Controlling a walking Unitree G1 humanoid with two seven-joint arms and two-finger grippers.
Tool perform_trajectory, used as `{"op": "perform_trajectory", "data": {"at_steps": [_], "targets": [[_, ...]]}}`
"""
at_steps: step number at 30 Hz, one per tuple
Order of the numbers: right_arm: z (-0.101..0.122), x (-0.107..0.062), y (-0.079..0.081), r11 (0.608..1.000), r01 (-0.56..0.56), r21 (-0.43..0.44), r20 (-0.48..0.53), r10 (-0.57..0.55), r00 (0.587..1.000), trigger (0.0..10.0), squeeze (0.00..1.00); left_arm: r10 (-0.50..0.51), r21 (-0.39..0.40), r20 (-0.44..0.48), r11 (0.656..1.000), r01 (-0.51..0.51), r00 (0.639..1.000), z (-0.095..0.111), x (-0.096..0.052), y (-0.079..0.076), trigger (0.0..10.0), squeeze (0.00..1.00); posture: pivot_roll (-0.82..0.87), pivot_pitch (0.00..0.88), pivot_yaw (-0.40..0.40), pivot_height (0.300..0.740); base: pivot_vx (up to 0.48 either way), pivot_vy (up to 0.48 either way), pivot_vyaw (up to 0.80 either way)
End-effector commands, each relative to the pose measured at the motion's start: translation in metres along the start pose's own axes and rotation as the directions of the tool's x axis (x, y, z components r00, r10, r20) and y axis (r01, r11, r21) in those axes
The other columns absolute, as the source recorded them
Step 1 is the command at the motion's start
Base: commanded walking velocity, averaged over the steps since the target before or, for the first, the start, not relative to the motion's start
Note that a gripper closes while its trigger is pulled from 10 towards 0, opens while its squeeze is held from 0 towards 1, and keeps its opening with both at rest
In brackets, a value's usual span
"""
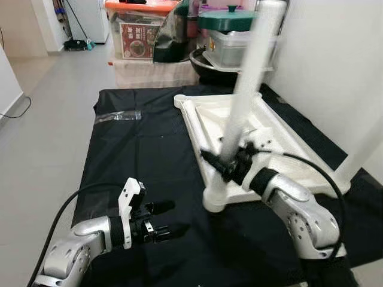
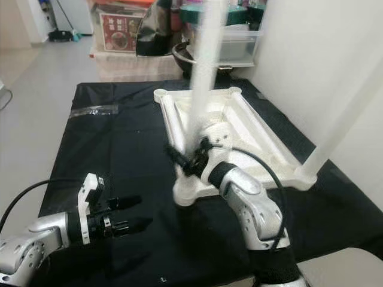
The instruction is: Building children table
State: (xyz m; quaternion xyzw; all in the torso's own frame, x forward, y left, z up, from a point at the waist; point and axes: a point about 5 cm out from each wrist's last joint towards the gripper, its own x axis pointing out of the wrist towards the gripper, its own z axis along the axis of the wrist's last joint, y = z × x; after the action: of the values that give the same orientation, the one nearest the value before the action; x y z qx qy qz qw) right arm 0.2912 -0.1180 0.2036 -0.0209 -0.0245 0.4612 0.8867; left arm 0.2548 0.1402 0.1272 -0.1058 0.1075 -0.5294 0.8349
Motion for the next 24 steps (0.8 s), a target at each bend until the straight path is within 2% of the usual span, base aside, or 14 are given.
{"op": "perform_trajectory", "data": {"at_steps": [1, 3, 8, 9, 12, 13, 15, 16, 17, 18, 19, 22, 23, 24], "targets": [[-0.007, 0.008, 0.025, 0.976, -0.218, -0.005, -0.018, 0.218, 0.976, 10.0, 0.00, -0.012, -0.003, -0.005, 1.000, 0.012, 1.000, -0.001, 0.003, 0.000, 10.0, 0.00, 0.06, 0.000, -0.112, 0.740, 0.000, 0.000, 0.00], [-0.012, 0.011, 0.032, 0.957, -0.290, -0.008, -0.040, 0.289, 0.956, 9.5, 0.00, -0.010, -0.002, -0.004, 1.000, 0.010, 1.000, -0.001, 0.003, -0.001, 10.0, 0.00, 0.07, 0.000, -0.119, 0.740, 0.000, 0.000, 0.00], [-0.016, 0.020, 0.033, 0.956, -0.292, 0.011, -0.042, 0.292, 0.956, 4.9, 0.00, -0.006, -0.002, -0.001, 1.000, 0.006, 1.000, -0.001, 0.003, -0.001, 10.0, 0.00, 0.07, 0.000, -0.126, 0.740, 0.000, 0.000, 0.00], [-0.022, 0.034, 0.018, 0.995, -0.093, 0.044, -0.053, 0.095, 0.994, 0.0, 0.00, -0.003, -0.003, 0.003, 1.000, 0.003, 1.000, -0.001, 0.002, -0.002, 10.0, 0.00, 0.07, 0.000, -0.123, 0.740, 0.000, 0.000, 0.00], [-0.025, 0.038, 0.011, 0.998, 0.002, 0.064, -0.065, 0.002, 0.998, 0.0, 0.00, -0.003, -0.003, 0.004, 1.000, 0.003, 1.000, -0.001, 0.002, -0.002, 10.0, 0.00, 0.07, 0.000, -0.123, 0.740, 0.000, 0.000, 0.00], [-0.033, 0.039, -0.010, 0.963, 0.256, 0.088, -0.123, -0.244, 0.962, 0.0, 0.00, -0.003, -0.005, 0.005, 1.000, 0.004, 1.000, -0.001, 0.002, -0.003, 10.0, 0.00, 0.07, 0.000, -0.122, 0.740, 0.000, 0.000, 0.00], [-0.058, 0.010, -0.048, 0.667, 0.737, 0.108, -0.267, -0.695, 0.668, 0.0, 0.00, -0.009, -0.010, 0.006, 1.000, 0.009, 1.000, -0.001, 0.001, -0.003, 10.0, 0.00, 0.06, 0.000, -0.115, 0.740, 0.000, 0.000, 0.00], [-0.058, 0.010, -0.048, 0.667, 0.737, 0.108, -0.267, -0.695, 0.668, 0.0, 0.00, -0.009, -0.010, 0.006, 1.000, 0.009, 1.000, -0.001, 0.001, -0.003, 10.0, 0.00, 0.06, 0.000, -0.115, 0.740, 0.000, 0.000, 0.00], [-0.068, -0.009, -0.057, 0.501, 0.861, 0.088, -0.313, -0.807, 0.501, 0.0, 0.00, -0.012, -0.011, 0.006, 1.000, 0.013, 1.000, -0.001, 0.001, -0.004, 10.0, 0.00, 0.06, 0.000, -0.115, 0.740, 0.000, 0.000, 0.00], [-0.068, -0.009, -0.057, 0.501, 0.861, 0.088, -0.313, -0.807, 0.501, 0.0, 0.00, -0.012, -0.011, 0.006, 1.000, 0.013, 1.000, -0.001, 0.001, -0.004, 10.0, 0.00, 0.06, 0.000, -0.115, 0.740, 0.000, 0.000, 0.00], [-0.073, -0.022, -0.057, 0.407, 0.910, 0.081, -0.328, -0.851, 0.410, 0.0, 0.00, -0.015, -0.012, 0.006, 1.000, 0.015, 1.000, -0.001, 0.001, -0.004, 10.0, 0.00, 0.06, 0.000, -0.108, 0.740, 0.000, 0.000, 0.00], [-0.072, -0.024, -0.050, 0.419, 0.905, 0.075, -0.323, -0.849, 0.419, 0.0, 0.00, -0.017, -0.013, 0.006, 1.000, 0.018, 1.000, 0.000, 0.002, -0.004, 10.0, 0.00, 0.06, 0.000, -0.103, 0.740, 0.000, 0.000, 0.00], [-0.068, -0.021, -0.042, 0.465, 0.883, 0.069, -0.298, -0.835, 0.463, 10.0, 0.00, -0.019, -0.013, 0.005, 1.000, 0.019, 1.000, 0.000, 0.002, -0.003, 10.0, 0.00, 0.05, 0.000, -0.099, 0.740, 0.000, 0.000, 0.00], [-0.060, -0.014, -0.034, 0.543, 0.838, 0.053, -0.255, -0.804, 0.537, 10.0, 0.00, -0.020, -0.014, 0.004, 1.000, 0.020, 1.000, 0.000, 0.002, -0.003, 10.0, 0.00, 0.05, 0.000, -0.096, 0.740, 0.000, 0.000, 0.00]]}}
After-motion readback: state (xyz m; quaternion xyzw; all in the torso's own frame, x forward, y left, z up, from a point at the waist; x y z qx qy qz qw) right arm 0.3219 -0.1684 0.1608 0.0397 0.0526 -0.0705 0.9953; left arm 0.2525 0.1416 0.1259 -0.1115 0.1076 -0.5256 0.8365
